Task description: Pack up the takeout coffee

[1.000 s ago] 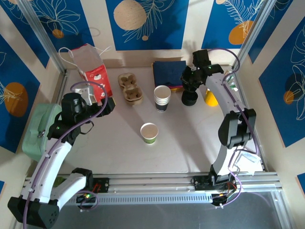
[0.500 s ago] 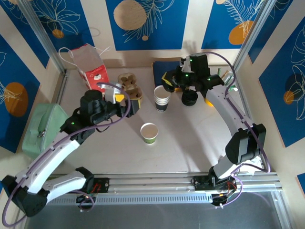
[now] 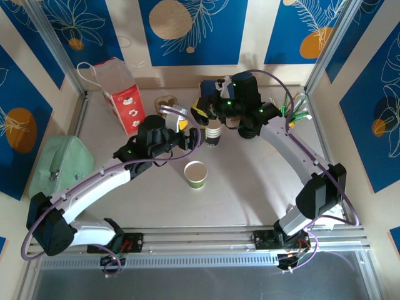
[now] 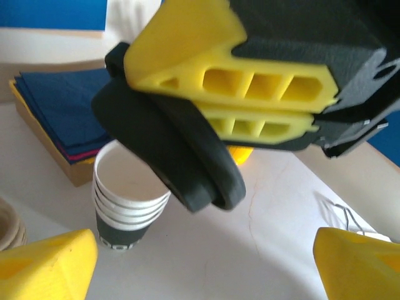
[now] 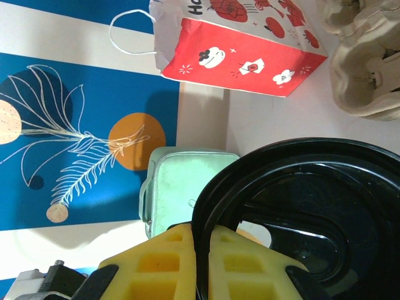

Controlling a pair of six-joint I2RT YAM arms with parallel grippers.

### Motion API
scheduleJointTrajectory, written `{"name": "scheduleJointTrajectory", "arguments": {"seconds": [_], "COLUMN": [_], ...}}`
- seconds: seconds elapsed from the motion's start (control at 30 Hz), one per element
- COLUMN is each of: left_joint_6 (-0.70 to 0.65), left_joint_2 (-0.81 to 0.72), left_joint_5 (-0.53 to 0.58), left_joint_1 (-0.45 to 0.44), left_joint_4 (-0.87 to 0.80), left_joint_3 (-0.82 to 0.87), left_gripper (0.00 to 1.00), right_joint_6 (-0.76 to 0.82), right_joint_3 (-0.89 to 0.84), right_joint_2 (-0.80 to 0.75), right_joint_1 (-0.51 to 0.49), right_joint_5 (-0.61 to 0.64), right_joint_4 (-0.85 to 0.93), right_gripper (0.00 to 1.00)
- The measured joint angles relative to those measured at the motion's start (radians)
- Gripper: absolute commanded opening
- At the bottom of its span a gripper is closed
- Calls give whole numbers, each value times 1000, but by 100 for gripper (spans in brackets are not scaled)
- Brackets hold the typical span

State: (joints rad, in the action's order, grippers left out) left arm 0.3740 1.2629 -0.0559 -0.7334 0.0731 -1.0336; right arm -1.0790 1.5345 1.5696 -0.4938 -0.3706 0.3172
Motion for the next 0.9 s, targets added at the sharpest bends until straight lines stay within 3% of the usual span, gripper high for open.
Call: {"name": "scheduleJointTrajectory", "arguments": {"seconds": [0.37,0.67,0.9], "left_joint_6": [-3,-16,-31], "left_joint_2": [37,50,54], "left_joint_5": [52,64,70], "left_joint_1": [-2,-2,-3], "left_joint_4": [132,183,198], "left_joint_3": [44,48,51], "left_gripper": [63,59,44], "right_joint_6": [-34,-56,-63], "right_joint_3": [-12,-13,-32], "right_joint_2": [-9,-10,-17], "right_joint_1": [-30,-48,-50], "right_joint_5": [0,0,2], "right_joint_4": [-26,-50,-68], "right_gripper": [9,9,9]}}
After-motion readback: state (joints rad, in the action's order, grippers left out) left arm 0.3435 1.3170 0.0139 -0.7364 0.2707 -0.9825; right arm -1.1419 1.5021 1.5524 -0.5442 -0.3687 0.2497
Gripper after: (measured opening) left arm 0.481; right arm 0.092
